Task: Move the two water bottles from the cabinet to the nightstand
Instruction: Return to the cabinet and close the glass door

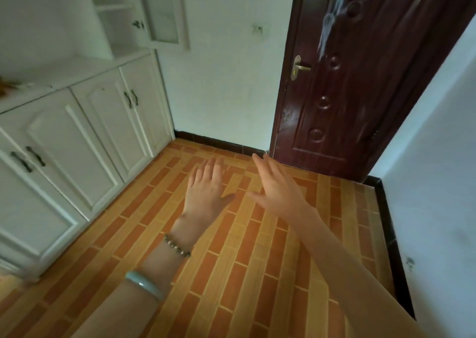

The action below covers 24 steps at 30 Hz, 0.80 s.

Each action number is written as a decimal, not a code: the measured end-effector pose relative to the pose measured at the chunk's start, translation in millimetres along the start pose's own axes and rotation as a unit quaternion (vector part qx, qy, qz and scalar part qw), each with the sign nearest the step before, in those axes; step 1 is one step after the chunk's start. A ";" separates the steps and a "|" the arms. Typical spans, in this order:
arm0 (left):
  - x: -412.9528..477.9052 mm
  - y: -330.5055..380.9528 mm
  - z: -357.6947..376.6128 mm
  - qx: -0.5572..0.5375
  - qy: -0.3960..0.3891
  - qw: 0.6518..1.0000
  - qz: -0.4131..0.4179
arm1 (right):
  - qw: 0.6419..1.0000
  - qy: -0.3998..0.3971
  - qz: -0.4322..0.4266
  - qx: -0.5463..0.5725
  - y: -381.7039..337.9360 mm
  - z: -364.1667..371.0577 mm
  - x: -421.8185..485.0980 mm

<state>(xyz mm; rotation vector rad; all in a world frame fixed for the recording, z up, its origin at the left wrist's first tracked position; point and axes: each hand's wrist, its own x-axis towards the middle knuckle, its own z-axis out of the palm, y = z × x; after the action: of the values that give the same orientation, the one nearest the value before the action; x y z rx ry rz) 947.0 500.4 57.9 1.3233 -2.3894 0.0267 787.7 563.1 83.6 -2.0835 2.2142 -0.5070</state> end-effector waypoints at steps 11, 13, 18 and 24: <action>139.6 -65.4 54.0 0.042 -0.024 0.997 -0.063 | 0.996 -0.021 -0.059 -0.069 15.8 43.8 179.3; 169.9 -78.5 66.1 0.056 -0.024 0.995 -0.074 | 0.994 -0.018 -0.077 -0.073 24.1 50.4 215.1; 251.8 -112.1 93.8 0.068 -0.015 0.992 -0.107 | 0.990 -0.015 -0.117 -0.078 52.2 58.5 311.4; 350.7 -142.1 112.4 0.086 -0.001 0.986 -0.143 | 0.986 -0.017 -0.160 -0.050 75.0 59.6 425.4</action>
<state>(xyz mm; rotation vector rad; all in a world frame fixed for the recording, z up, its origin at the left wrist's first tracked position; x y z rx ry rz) 861.0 115.1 55.2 1.7355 -2.2173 0.1520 695.2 137.0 83.1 -2.4974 1.9316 -0.3792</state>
